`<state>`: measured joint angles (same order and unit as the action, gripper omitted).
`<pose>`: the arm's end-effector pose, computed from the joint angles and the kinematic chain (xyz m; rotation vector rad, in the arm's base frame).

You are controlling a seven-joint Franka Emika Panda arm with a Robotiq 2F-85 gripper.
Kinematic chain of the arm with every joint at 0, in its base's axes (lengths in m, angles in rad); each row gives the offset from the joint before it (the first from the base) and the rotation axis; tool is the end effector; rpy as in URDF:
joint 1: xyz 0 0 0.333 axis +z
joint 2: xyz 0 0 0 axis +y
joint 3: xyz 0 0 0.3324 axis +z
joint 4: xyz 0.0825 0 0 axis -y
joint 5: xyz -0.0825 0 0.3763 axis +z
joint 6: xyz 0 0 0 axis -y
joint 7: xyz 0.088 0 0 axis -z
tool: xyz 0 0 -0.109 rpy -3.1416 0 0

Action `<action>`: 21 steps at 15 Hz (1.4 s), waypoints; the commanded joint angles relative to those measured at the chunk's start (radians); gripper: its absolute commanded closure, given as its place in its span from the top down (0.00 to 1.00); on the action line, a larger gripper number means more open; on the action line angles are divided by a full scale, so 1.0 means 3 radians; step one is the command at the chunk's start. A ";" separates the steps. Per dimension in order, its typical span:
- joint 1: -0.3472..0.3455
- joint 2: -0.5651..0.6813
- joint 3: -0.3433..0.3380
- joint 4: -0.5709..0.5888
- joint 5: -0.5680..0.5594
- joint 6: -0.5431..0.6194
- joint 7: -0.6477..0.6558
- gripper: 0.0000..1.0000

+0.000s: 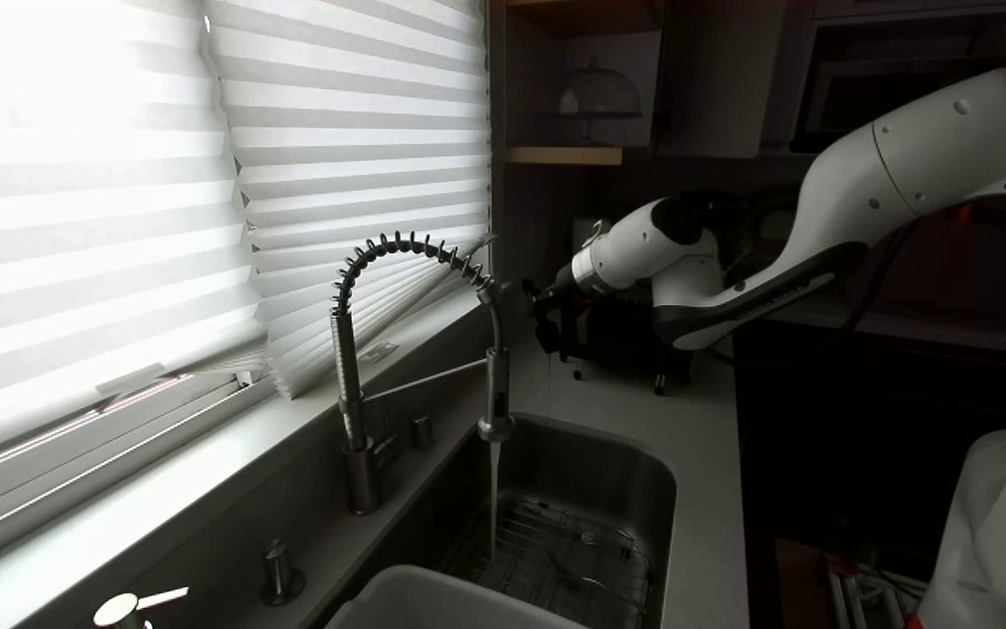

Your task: Pour the liquid on the black ladle into the sink then set the ladle back on the counter.

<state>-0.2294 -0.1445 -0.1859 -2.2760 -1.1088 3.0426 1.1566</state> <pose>0.4966 -0.1479 0.5108 2.5149 -0.6736 1.3218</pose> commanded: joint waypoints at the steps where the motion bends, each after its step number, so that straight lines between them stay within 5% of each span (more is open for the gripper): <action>1: -0.0113 -0.0113 0.0079 -0.0015 -0.0519 0.0071 0.0484 0.06; 12: -0.0044 -0.0324 0.0153 0.0209 -0.2359 0.0004 0.2187 0.06; 18: 0.0000 -0.0322 0.0138 0.0198 -0.2829 -0.0056 0.2778 0.06; 21: -0.0063 -0.0212 0.0108 0.0144 -0.2645 0.0043 0.2753 0.06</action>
<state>-0.2423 -0.2319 -0.1394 -2.2131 -1.9208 3.0420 1.9580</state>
